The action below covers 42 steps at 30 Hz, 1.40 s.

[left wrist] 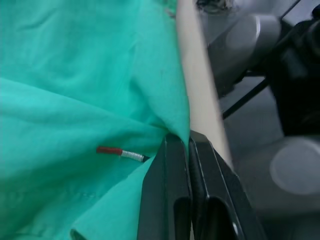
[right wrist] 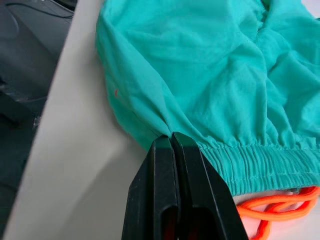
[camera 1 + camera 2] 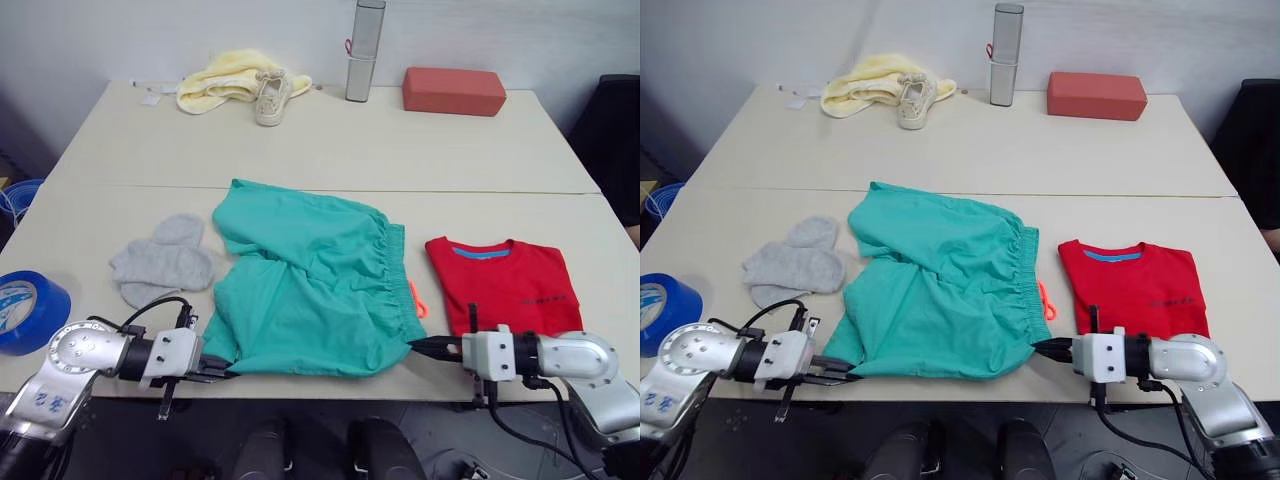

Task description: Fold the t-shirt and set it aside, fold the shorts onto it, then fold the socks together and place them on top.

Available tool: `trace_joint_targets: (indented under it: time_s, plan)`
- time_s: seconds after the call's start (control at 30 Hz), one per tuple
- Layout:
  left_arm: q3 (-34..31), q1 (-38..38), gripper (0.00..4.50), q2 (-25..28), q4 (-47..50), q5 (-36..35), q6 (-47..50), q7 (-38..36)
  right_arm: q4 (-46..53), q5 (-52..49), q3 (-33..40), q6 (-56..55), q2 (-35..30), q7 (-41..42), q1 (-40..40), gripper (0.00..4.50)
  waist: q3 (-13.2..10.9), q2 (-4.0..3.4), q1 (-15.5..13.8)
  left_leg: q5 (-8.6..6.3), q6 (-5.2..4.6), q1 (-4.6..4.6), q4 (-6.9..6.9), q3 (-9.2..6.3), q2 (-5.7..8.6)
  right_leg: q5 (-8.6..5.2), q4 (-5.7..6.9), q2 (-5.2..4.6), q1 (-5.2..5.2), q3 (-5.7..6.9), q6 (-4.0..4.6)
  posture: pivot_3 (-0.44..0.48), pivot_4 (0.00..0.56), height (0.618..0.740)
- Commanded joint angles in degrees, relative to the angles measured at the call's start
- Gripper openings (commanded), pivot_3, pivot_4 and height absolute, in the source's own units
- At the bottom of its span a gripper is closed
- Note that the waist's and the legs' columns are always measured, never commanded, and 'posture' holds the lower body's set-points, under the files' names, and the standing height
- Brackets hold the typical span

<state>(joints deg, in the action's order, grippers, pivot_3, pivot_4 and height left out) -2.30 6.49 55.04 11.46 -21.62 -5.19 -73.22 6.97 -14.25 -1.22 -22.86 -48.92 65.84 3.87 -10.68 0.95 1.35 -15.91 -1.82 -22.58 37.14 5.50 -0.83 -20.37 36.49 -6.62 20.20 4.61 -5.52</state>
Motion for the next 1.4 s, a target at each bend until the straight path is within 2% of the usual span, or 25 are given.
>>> trace_joint_targets:
  time_s: [0.03,0.23,0.4,0.63,0.77,0.93,1.0,1.07,1.17,1.23,1.3,1.4]
  plan:
    - [-4.62,4.16,0.05,0.8,5.81,-2.54,3.2,1.56,2.46,-2.64,3.08,-1.67,-1.43,1.23,3.93,0.0,-0.03,-0.06,-0.21,-0.03,-0.02,0.14,-0.05,-0.01,0.0,-0.01,-0.07,-0.01,-0.15,0.0,0.02,0.0,0.15,0.74]
    - [-10.21,14.44,0.05,4.07,11.54,-5.19,11.04,-0.24,5.0,-4.17,3.55,-1.4,-1.54,2.22,9.76,0.0,-0.08,-0.14,0.08,-0.31,-0.01,0.35,-0.2,-0.08,-0.06,-0.03,-0.5,0.02,-0.48,0.04,0.04,0.0,0.15,0.74]
    - [-16.44,22.73,0.05,9.39,15.3,-9.5,22.78,-4.72,7.63,-6.47,2.49,0.38,-2.25,4.51,13.27,0.0,-0.1,-0.18,0.08,-0.36,0.06,0.35,-0.19,-0.07,-0.07,-0.07,-0.56,0.02,-0.5,0.04,0.12,0.0,0.15,0.74]
    - [-21.31,21.62,0.05,11.86,18.63,-18.79,38.03,-5.0,4.45,-5.12,2.89,0.02,-1.57,3.9,11.11,0.0,-0.15,-0.24,-0.07,-0.51,0.13,0.34,-0.16,-0.11,-0.07,-0.09,-0.6,0.02,-0.52,0.03,0.17,0.0,0.15,0.74]
    - [-22.8,19.19,0.05,14.11,17.51,-19.1,40.22,-6.86,8.17,-13.23,3.15,4.88,-3.26,7.99,13.13,0.0,-0.2,-0.34,-0.1,-0.45,0.25,0.33,-0.17,-0.1,-0.06,-0.12,-0.61,0.02,-0.51,0.03,0.22,0.0,0.15,0.74]
    - [-22.53,6.32,0.05,17.29,12.66,-24.21,45.35,-7.54,13.69,-25.41,7.5,18.41,-6.31,7.77,10.22,0.0,-0.28,-0.46,-0.27,-0.51,0.1,0.3,-0.15,-0.14,-0.07,-0.12,-0.6,0.02,-0.5,0.04,0.22,0.0,0.15,0.74]
    - [-19.99,-1.16,0.05,18.12,8.72,-25.01,46.39,-7.63,14.38,-29.44,9.05,24.67,-7.63,7.13,7.31,0.0,-0.32,-0.53,-0.24,-0.51,0.1,0.32,-0.15,-0.14,-0.07,-0.12,-0.6,0.01,-0.5,0.03,0.21,0.0,0.15,0.74]
    - [-15.79,-11.73,0.05,18.6,2.89,-25.67,48.23,-8.21,13.59,-34.01,10.31,31.78,-8.31,4.65,1.42,0.0,-0.39,-0.64,-0.21,-0.5,0.13,0.31,-0.18,-0.15,-0.07,-0.12,-0.58,0.02,-0.46,0.04,0.21,0.0,0.15,0.74]
    - [-9.7,-23.5,0.05,17.67,-3.6,-23.71,49.4,-9.43,11.73,-35.43,10.71,37.21,-7.29,3.1,-4.36,0.0,-0.44,-0.7,-0.01,-0.34,0.15,0.17,-0.19,-0.12,-0.06,-0.1,-0.52,0.02,-0.26,0.04,0.18,0.0,0.15,0.74]
    - [-5.09,-33.0,0.05,14.03,-9.77,-19.99,47.67,-7.93,9.06,-33.15,9.28,38.97,-6.4,2.8,-8.34,0.0,-0.44,-0.71,-0.03,-0.22,0.14,0.16,-0.26,-0.11,-0.05,-0.11,-0.49,0.03,-0.22,0.09,0.2,0.0,0.15,0.74]
    - [0.09,-44.01,0.05,7.48,-20.61,-11.34,39.43,-4.16,4.13,-29.02,6.9,38.59,-2.36,-0.88,-15.88,0.0,-0.45,-0.7,-0.13,-0.25,0.11,0.08,-0.24,-0.07,-0.02,-0.11,-0.43,0.07,-0.17,0.11,0.21,0.0,0.15,0.74]
    - [3.97,-53.28,0.05,1.18,-33.56,-1.77,27.71,-1.08,-0.96,-24.77,4.46,40.91,2.31,-5.73,-23.31,0.0,-0.48,-0.57,-0.44,-0.11,-0.04,-0.44,0.22,0.06,0.06,-0.03,0.01,0.14,0.35,0.13,0.05,0.0,0.15,0.74]
